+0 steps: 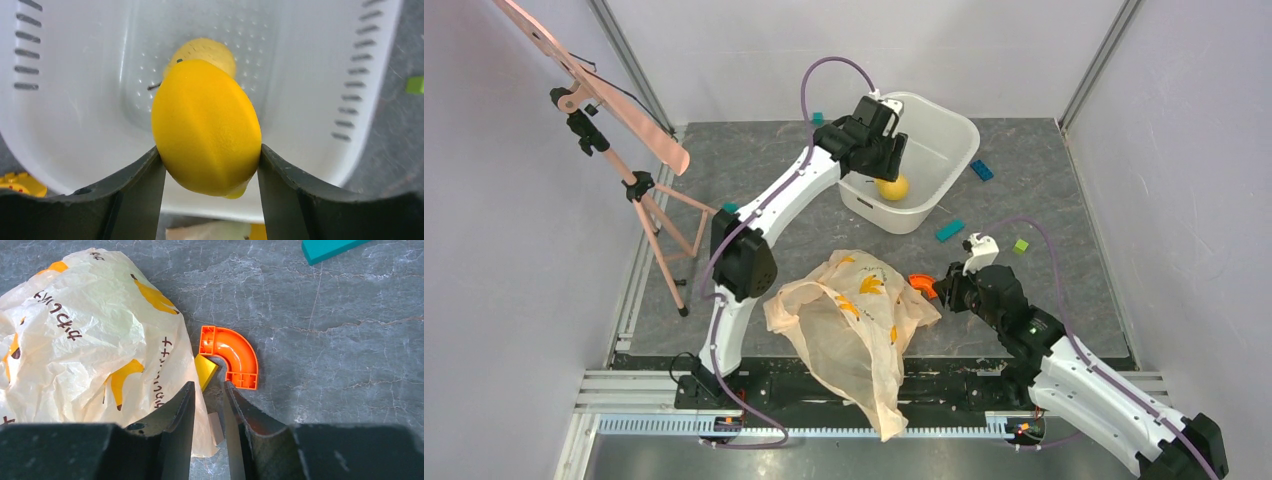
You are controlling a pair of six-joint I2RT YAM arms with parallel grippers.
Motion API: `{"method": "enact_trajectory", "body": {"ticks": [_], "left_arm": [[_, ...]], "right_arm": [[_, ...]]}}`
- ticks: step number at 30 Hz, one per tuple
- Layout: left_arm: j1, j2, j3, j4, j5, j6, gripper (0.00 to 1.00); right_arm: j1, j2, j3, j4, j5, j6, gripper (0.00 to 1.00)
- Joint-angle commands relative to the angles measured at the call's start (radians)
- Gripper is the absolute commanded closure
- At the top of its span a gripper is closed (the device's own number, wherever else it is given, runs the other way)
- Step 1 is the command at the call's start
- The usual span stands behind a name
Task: Take the fake fruits out of the plastic bag
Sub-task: Place the fake fruit in the bin.
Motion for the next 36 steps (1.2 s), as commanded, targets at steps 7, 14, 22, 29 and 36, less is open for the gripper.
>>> {"method": "enact_trajectory", "body": {"ticks": [7, 14, 22, 29, 36], "left_arm": [[0.051, 0.198, 0.131, 0.101, 0.050, 0.055, 0.37], [0.054, 0.286, 0.148, 0.112, 0.064, 0.046, 0.34], [0.054, 0.334, 0.137, 0.089, 0.064, 0.052, 0.25], [0.054, 0.317, 0.119, 0.088, 0.064, 0.061, 0.14], [0.056, 0.242, 0.118, 0.053, 0.064, 0.067, 0.07]], "right_arm": [[-0.001, -0.047, 0.007, -0.021, 0.018, 0.003, 0.69], [-0.001, -0.071, 0.021, -0.061, 0.028, -0.010, 0.67], [-0.001, -0.087, 0.031, -0.079, 0.037, -0.020, 0.61], [-0.001, -0.133, 0.072, -0.115, 0.074, -0.048, 0.44], [-0.001, -0.168, 0.159, -0.126, -0.003, -0.129, 0.39]]}}
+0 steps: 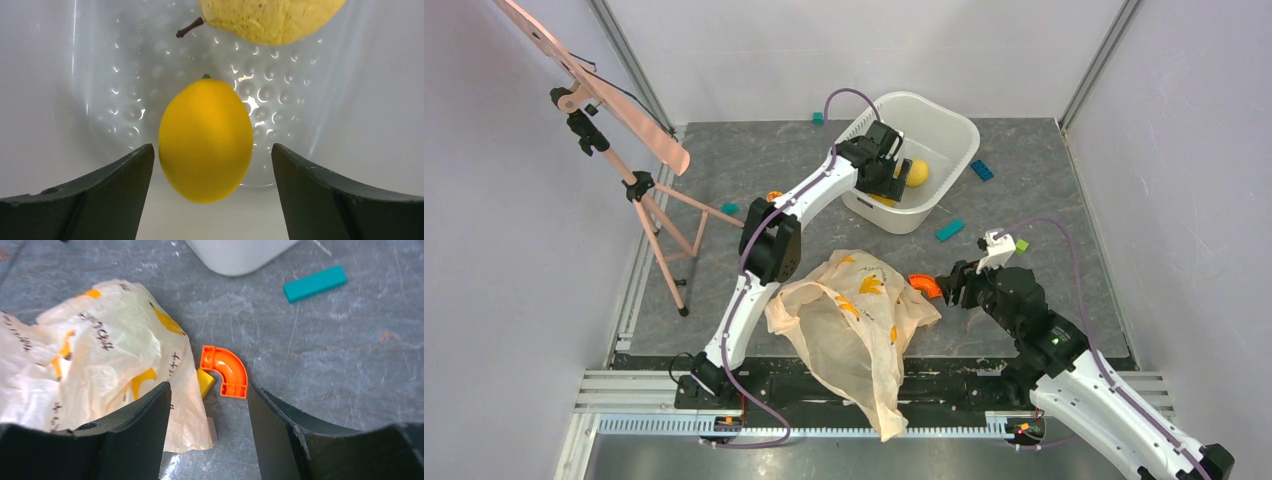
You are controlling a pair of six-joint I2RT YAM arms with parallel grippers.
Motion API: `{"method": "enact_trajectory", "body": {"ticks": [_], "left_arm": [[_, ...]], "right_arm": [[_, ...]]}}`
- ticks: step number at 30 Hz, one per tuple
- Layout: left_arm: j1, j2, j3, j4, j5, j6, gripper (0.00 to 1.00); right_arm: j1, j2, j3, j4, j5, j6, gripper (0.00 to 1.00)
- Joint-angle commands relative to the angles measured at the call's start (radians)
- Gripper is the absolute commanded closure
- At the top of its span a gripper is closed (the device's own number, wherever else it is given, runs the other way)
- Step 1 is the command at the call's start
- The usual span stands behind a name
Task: Take the fake fruits out of the plastic bag
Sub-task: Place the fake fruit in the bin.
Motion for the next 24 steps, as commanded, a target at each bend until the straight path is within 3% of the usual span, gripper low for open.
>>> {"method": "enact_trajectory", "body": {"ticks": [1, 6, 11, 16, 24], "left_arm": [[0.002, -0.114, 0.010, -0.013, 0.015, 0.066, 0.06], [0.002, -0.258, -0.041, -0.028, 0.015, 0.050, 0.03], [0.002, -0.467, -0.220, 0.023, 0.015, 0.022, 0.01], [0.002, -0.700, -0.534, 0.146, 0.045, -0.027, 0.05], [0.002, -0.886, -0.864, 0.289, 0.078, -0.083, 0.20]], "right_arm": [[-0.002, -0.016, 0.111, 0.009, -0.060, -0.078, 0.40], [0.001, 0.018, 0.200, 0.011, -0.109, -0.076, 0.42], [0.096, 0.115, 0.259, 0.068, -0.080, -0.063, 0.44], [0.431, 0.266, 0.365, 0.116, 0.164, -0.055, 0.45], [0.960, 0.471, 0.523, 0.163, 0.369, -0.098, 0.70]]}}
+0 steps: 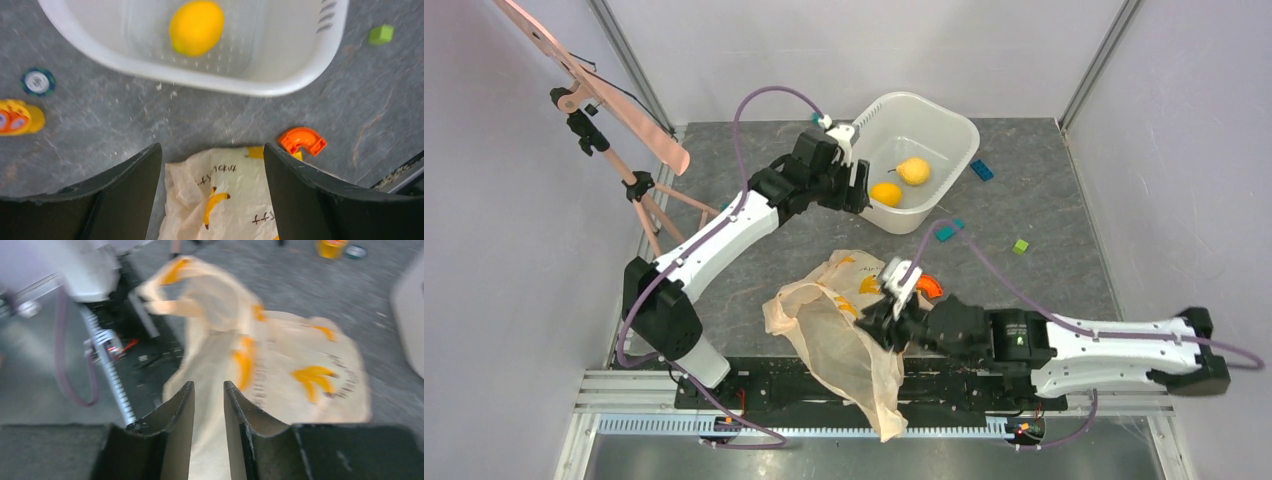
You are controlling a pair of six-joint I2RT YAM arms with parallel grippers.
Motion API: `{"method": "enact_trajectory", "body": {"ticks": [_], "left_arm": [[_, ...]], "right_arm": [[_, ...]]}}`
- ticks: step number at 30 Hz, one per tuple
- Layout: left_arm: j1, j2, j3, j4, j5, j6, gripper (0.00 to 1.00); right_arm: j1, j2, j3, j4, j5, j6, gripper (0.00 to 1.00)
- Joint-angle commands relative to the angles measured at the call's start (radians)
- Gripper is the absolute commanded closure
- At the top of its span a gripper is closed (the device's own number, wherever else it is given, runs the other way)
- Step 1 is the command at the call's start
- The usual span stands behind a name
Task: Take the fake fruits out of the plastic bag
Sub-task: Place the fake fruit in the bin, then take out the fake fruit from the plastic bag.
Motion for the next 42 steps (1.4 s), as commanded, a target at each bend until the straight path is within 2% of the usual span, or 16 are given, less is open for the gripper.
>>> {"method": "enact_trajectory", "body": {"ticks": [1, 4, 9, 14, 21, 27, 31, 37, 42], "left_arm": [[0.002, -0.047, -0.151, 0.115, 0.060, -0.064, 0.21], [0.002, -0.068, -0.233, 0.175, 0.087, -0.087, 0.23], [0.002, -0.061, -0.301, 0.218, 0.110, -0.104, 0.25], [0.001, -0.033, -0.350, 0.265, 0.137, -0.122, 0.27], [-0.001, 0.031, -0.378, 0.311, 0.174, -0.130, 0.29], [-0.004, 0.059, -0.419, 0.340, 0.181, -0.138, 0.30], [-0.004, 0.058, -0.470, 0.360, 0.175, -0.147, 0.30], [-0.003, 0.049, -0.542, 0.387, 0.179, -0.159, 0.31], [-0.004, 0.021, -0.593, 0.396, 0.183, -0.168, 0.32]], "right_arm": [[0.256, 0.109, 0.133, 0.053, 0.162, -0.051, 0.71], [0.367, 0.206, 0.185, 0.044, 0.174, -0.052, 0.72], [0.376, 0.328, 0.154, 0.052, 0.212, 0.050, 0.71], [0.243, 0.349, 0.065, 0.077, 0.193, 0.161, 0.74], [0.083, 0.441, 0.034, 0.116, 0.021, 0.155, 0.73], [-0.031, 0.469, 0.013, 0.125, 0.009, 0.170, 0.72], [-0.119, 0.469, -0.028, 0.168, -0.005, 0.177, 0.67], [-0.197, 0.538, -0.022, 0.213, -0.030, 0.159, 0.47], [-0.241, 0.584, -0.024, 0.277, -0.039, 0.167, 0.38]]}}
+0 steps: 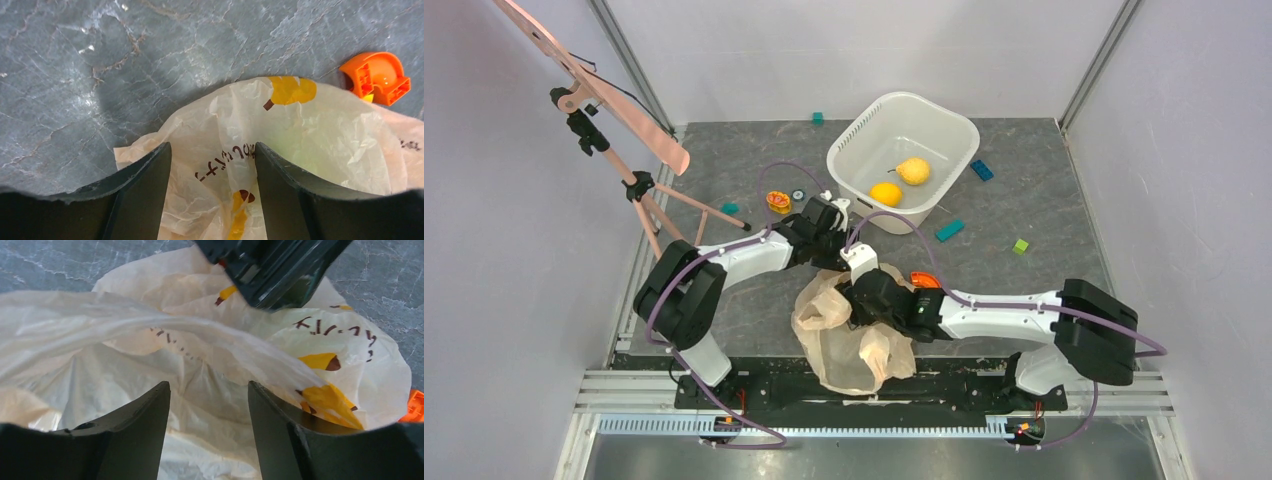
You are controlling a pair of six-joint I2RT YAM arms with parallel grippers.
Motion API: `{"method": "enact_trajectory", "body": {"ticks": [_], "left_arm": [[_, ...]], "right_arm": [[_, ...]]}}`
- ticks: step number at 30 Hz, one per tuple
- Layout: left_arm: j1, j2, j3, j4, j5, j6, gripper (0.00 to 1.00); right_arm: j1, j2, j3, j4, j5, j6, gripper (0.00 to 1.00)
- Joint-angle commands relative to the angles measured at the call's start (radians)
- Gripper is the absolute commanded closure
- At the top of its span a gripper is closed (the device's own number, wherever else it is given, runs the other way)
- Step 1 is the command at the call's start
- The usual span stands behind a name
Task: Take the fake fruits out of the plastic bag
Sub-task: Take out the fake fruit from the plastic bag.
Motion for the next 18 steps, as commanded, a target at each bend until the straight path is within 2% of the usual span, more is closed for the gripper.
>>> {"method": "enact_trajectory", "body": {"ticks": [1, 11, 18], "left_arm": [[-0.003, -0.044, -0.040, 0.044, 0.025, -0.042, 0.32], [-0.003, -0.076, -0.074, 0.064, 0.052, -0.066, 0.36], [-0.003, -0.086, -0.090, 0.068, 0.052, -0.074, 0.45]], "right_arm": [[-0.036, 0.031, 0.007, 0.097, -0.015, 0.010, 0.37], [-0.057, 0.110, 0.012, 0.165, -0.044, 0.004, 0.34], [-0.069, 0.159, 0.019, 0.169, -0.019, 0.011, 0.37]]}}
